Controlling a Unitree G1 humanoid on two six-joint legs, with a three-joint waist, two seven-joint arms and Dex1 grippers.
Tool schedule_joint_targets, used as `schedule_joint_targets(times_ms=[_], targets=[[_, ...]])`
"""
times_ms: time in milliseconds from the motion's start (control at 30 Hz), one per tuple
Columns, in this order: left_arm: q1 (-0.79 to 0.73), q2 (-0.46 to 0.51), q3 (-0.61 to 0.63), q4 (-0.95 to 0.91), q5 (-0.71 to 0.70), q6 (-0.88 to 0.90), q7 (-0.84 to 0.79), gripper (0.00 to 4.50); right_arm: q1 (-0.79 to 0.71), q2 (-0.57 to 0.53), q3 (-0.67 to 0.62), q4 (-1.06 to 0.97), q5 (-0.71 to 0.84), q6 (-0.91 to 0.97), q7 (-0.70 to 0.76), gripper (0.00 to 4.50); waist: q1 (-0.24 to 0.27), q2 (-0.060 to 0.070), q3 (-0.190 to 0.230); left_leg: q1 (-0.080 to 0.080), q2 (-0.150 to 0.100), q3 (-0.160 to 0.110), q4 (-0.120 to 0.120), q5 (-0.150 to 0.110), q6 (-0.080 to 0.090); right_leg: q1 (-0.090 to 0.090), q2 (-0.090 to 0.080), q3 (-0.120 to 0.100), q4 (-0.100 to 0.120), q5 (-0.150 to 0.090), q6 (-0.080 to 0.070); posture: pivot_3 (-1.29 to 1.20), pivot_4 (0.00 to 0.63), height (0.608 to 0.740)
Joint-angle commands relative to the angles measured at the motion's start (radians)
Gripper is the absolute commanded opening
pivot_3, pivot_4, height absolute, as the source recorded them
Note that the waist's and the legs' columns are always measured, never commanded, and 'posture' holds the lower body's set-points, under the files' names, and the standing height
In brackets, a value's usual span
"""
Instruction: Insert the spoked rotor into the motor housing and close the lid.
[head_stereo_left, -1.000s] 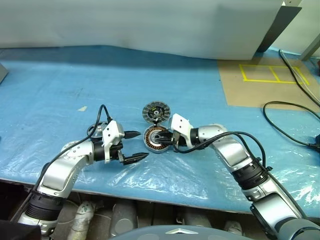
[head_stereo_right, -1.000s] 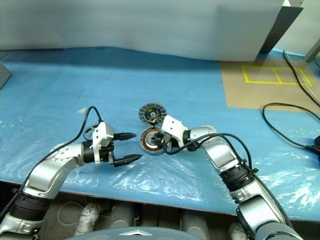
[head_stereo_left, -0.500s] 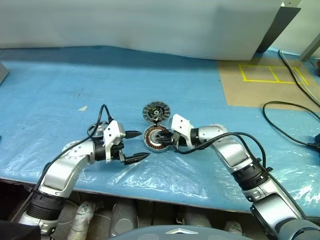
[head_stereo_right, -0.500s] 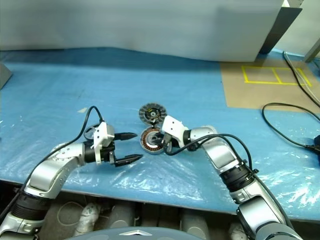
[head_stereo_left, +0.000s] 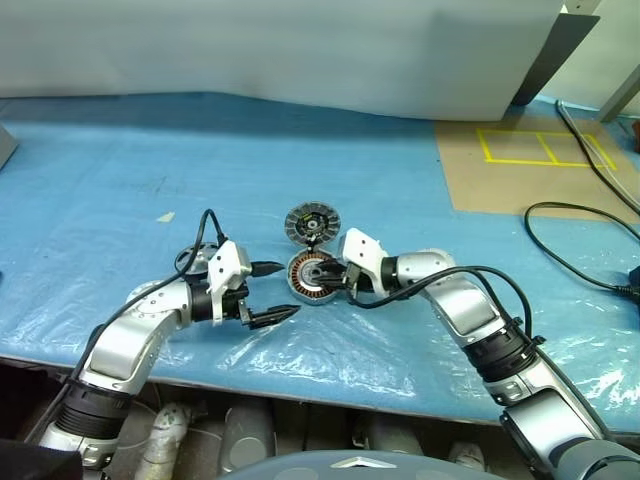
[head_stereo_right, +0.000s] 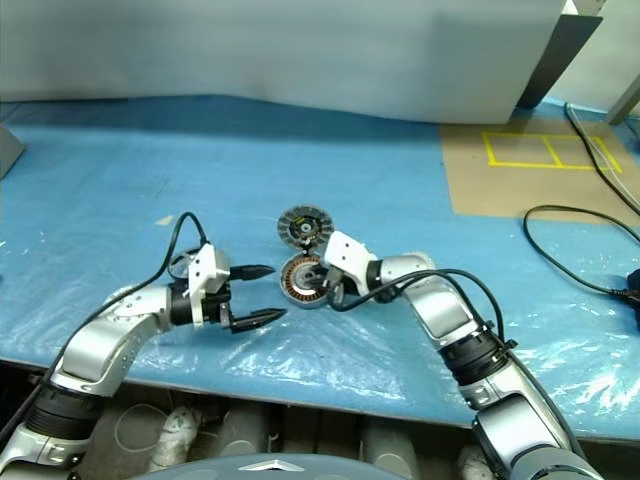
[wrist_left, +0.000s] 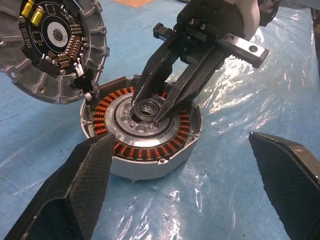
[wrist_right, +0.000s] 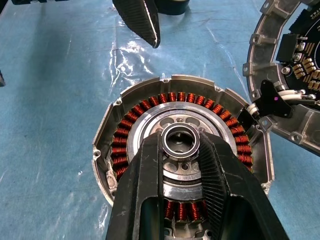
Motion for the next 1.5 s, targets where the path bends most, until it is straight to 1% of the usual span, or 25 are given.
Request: schedule_joint_targets(times_ms=[33, 267, 433, 500, 533, 700, 867, 1067, 1167, 1233, 1267, 1367, 1500], targets=[[-0.006, 0.002, -0.001, -0.016, -0.002, -0.014, -0.006, 4.50, 0.000, 0.008, -0.025, -0.009, 0.013, 0.015, -0.009, 0.63, 0.000, 0.000, 0.000, 0.000, 0.000, 0.000, 0.000, 0.000, 0.000, 0.000, 0.000, 0.000, 0.000, 0.000, 0.000, 0.00, 0.150, 0.740], [-0.003, 0.004, -0.003, -0.008, 0.003, -0.023, -0.011, 4.50, 0.010, 0.003, -0.043, -0.021, 0.044, 0.065, 0.004, 0.63, 0.001, 0.000, 0.000, 0.000, 0.000, 0.000, 0.000, 0.000, 0.000, 0.000, 0.000, 0.000, 0.000, 0.000, 0.000, 0.00, 0.150, 0.740], [-0.004, -0.006, -0.012, -0.001, 0.012, -0.032, -0.010, 4.50, 0.016, 0.001, -0.049, -0.020, 0.043, 0.042, -0.001, 0.63, 0.000, 0.000, 0.000, 0.000, 0.000, 0.000, 0.000, 0.000, 0.000, 0.000, 0.000, 0.000, 0.000, 0.000, 0.000, 0.00, 0.150, 0.740], [-0.003, -0.008, -0.013, 0.004, 0.014, -0.037, -0.012, 4.50, 0.016, 0.004, -0.047, -0.025, 0.044, 0.047, -0.005, 1.34, 0.000, 0.000, 0.000, 0.000, 0.000, 0.000, 0.000, 0.000, 0.000, 0.000, 0.000, 0.000, 0.000, 0.000, 0.000, 0.00, 0.150, 0.740], [-0.004, -0.009, -0.013, 0.011, 0.015, -0.042, -0.014, 4.50, 0.016, 0.005, -0.045, -0.031, 0.046, 0.054, -0.005, 1.55, 0.000, 0.000, 0.000, 0.000, 0.000, 0.000, 0.000, 0.000, 0.000, 0.000, 0.000, 0.000, 0.000, 0.000, 0.000, 0.00, 0.150, 0.740], [0.002, -0.006, -0.007, 0.064, 0.022, -0.085, -0.038, 4.50, 0.020, 0.015, -0.049, -0.044, 0.051, 0.059, -0.016, 1.55, 0.000, 0.000, 0.000, 0.000, 0.000, 0.000, 0.000, 0.000, 0.000, 0.000, 0.000, 0.000, 0.000, 0.000, 0.000, 0.00, 0.150, 0.740], [0.004, -0.004, -0.005, 0.077, 0.019, -0.099, -0.048, 4.50, 0.017, 0.013, -0.054, -0.040, 0.051, 0.060, -0.022, 1.55, 0.000, 0.000, 0.000, 0.000, 0.000, 0.000, 0.000, 0.000, 0.000, 0.000, 0.000, 0.000, 0.000, 0.000, 0.000, 0.00, 0.150, 0.740], [0.004, -0.001, -0.006, 0.046, 0.012, -0.076, -0.041, 4.50, 0.011, 0.007, -0.092, -0.112, 0.120, 0.112, 0.008, 1.55, 0.001, 0.000, 0.000, 0.000, 0.000, 0.000, -0.001, 0.000, 0.000, -0.001, 0.000, 0.000, 0.000, 0.000, 0.000, 0.00, 0.150, 0.740], [0.002, -0.001, -0.008, 0.040, 0.012, -0.070, -0.039, 4.50, -0.005, 0.017, -0.109, -0.115, 0.132, 0.109, -0.003, 0.94, 0.000, 0.000, 0.000, -0.001, 0.000, 0.000, -0.001, 0.000, 0.000, -0.001, 0.000, 0.000, 0.000, 0.000, 0.000, 0.00, 0.150, 0.740], [0.004, -0.004, -0.010, 0.042, 0.014, -0.070, -0.039, 4.50, -0.008, 0.022, -0.101, -0.098, 0.120, 0.093, -0.011, 0.27, 0.000, 0.000, 0.000, -0.001, 0.000, 0.000, -0.001, 0.000, 0.000, -0.001, 0.000, 0.000, 0.000, 0.000, 0.000, 0.00, 0.150, 0.740], [0.004, -0.005, -0.011, 0.043, 0.015, -0.071, -0.038, 4.50, -0.009, 0.023, -0.095, -0.091, 0.113, 0.086, -0.013, 0.03, 0.001, 0.000, 0.000, -0.001, 0.000, 0.000, -0.001, 0.000, 0.000, -0.001, 0.000, 0.000, 0.000, 0.000, 0.000, 0.00, 0.150, 0.740], [0.007, -0.006, -0.013, 0.045, 0.018, -0.076, -0.039, 4.50, 0.006, 0.018, -0.055, -0.056, 0.070, 0.055, -0.019, 0.03, 0.000, 0.000, 0.000, -0.001, 0.000, 0.000, -0.001, 0.000, 0.000, -0.001, 0.000, 0.000, 0.000, 0.000, 0.000, 0.00, 0.150, 0.740], [0.015, -0.001, -0.010, 0.040, 0.017, -0.075, -0.040, 4.50, 0.010, 0.027, -0.049, -0.049, 0.066, 0.049, -0.021, 0.03, 0.000, 0.000, 0.000, -0.002, 0.000, 0.000, -0.001, 0.000, 0.000, -0.002, 0.000, 0.000, 0.000, 0.000, 0.000, 0.00, 0.150, 0.740]])
